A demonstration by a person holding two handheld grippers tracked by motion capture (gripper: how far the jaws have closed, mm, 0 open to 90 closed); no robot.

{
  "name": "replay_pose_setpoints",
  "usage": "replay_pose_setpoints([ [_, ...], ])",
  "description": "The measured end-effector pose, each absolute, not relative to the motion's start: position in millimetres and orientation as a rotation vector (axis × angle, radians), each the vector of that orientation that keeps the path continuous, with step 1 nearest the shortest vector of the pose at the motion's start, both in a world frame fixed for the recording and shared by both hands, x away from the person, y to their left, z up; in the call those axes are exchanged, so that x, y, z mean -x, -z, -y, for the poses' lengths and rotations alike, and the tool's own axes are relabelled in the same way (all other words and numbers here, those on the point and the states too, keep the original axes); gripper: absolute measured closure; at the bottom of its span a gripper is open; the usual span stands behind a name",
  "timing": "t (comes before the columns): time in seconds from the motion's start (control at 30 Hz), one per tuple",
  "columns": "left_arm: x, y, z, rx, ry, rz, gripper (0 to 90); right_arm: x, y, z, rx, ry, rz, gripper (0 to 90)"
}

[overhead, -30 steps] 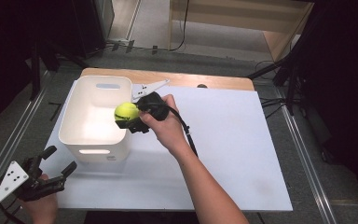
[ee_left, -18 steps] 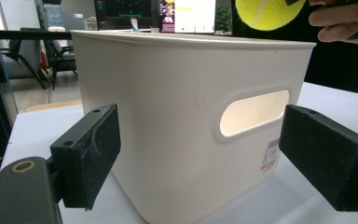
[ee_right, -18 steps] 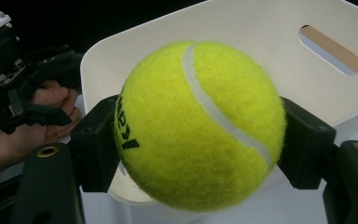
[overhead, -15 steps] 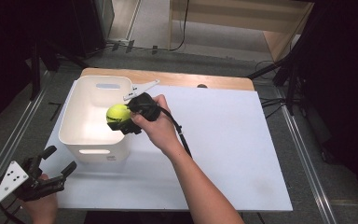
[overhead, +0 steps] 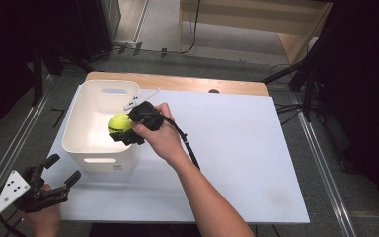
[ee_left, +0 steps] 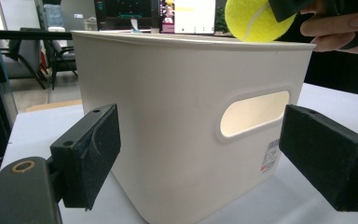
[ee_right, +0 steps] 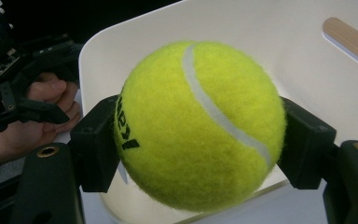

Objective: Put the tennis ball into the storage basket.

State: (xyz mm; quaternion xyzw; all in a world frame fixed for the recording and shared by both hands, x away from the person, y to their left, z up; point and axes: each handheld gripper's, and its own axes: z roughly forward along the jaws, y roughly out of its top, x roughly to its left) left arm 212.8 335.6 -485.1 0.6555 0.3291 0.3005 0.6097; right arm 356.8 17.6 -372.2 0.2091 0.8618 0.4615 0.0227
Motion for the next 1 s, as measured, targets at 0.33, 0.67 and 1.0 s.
replay_pose_setpoints([
  [0.33,-212.9,485.1,-335.8,-1.513,-0.693,-0.761,12.5,-357.3,381.1,-20.5,-0.636,-1.378,-2.686,24.7],
  [0.67,-213.0,485.1,-335.9,-1.511,-0.692,-0.762,12.5,-356.8,383.0,-19.2,-0.622,-1.389,-2.710,22.3],
  [1.0,-213.0,484.9,-336.3,-1.514,-0.693,-0.762,12.5,-347.5,374.1,-11.9,-0.546,-1.425,-2.708,8.2],
])
